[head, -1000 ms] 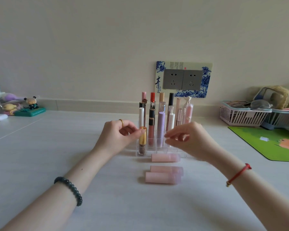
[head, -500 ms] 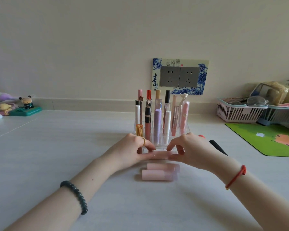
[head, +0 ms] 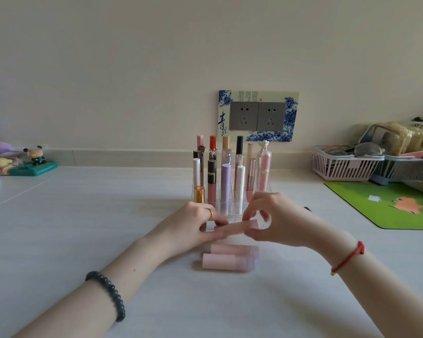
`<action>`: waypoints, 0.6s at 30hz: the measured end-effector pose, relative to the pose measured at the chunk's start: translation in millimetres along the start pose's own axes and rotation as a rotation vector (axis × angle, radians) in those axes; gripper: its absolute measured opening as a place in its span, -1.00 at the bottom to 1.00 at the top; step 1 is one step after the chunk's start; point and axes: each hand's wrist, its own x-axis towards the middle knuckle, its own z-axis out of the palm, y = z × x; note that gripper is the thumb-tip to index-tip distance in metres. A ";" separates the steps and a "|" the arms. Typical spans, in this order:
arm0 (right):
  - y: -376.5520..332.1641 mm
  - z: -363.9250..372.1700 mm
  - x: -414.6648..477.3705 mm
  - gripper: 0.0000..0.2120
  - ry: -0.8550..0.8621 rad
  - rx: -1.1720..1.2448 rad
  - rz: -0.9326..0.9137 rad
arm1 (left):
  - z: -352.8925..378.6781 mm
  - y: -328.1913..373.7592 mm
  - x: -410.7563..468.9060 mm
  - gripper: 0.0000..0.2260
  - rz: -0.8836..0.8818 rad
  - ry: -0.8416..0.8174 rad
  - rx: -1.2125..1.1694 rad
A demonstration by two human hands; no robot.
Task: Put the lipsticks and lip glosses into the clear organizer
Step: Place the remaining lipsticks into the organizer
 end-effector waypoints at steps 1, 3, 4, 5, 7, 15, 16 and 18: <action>0.8 -2.1 -0.4 -0.88 0.042 0.079 0.000 | -1.1 0.5 0.0 -0.81 0.018 0.053 -0.035; -0.4 -6.7 -0.8 -0.87 0.123 0.271 -0.003 | -4.9 1.5 0.4 -0.82 0.044 0.183 -0.111; -2.5 -9.1 -0.7 -0.85 0.162 0.387 -0.006 | -7.6 1.7 0.9 -0.80 0.058 0.254 -0.142; -4.7 -11.3 -0.7 -0.83 0.205 0.508 -0.005 | -10.6 1.9 1.4 -0.78 0.075 0.325 -0.167; -7.5 -16.2 -0.3 -0.80 0.310 0.712 0.013 | -17.9 2.1 1.5 -0.79 0.102 0.469 -0.212; 11.1 -23.6 2.5 -0.76 0.729 0.892 0.208 | -29.0 -19.0 2.0 -0.78 -0.194 0.810 -0.343; 14.9 -21.6 3.5 -0.76 0.763 0.846 0.236 | -28.0 -24.0 2.9 -0.80 -0.264 0.795 -0.354; 21.4 -17.1 5.6 -0.75 0.811 0.749 0.268 | -23.9 -34.7 3.6 -0.84 -0.396 0.717 -0.390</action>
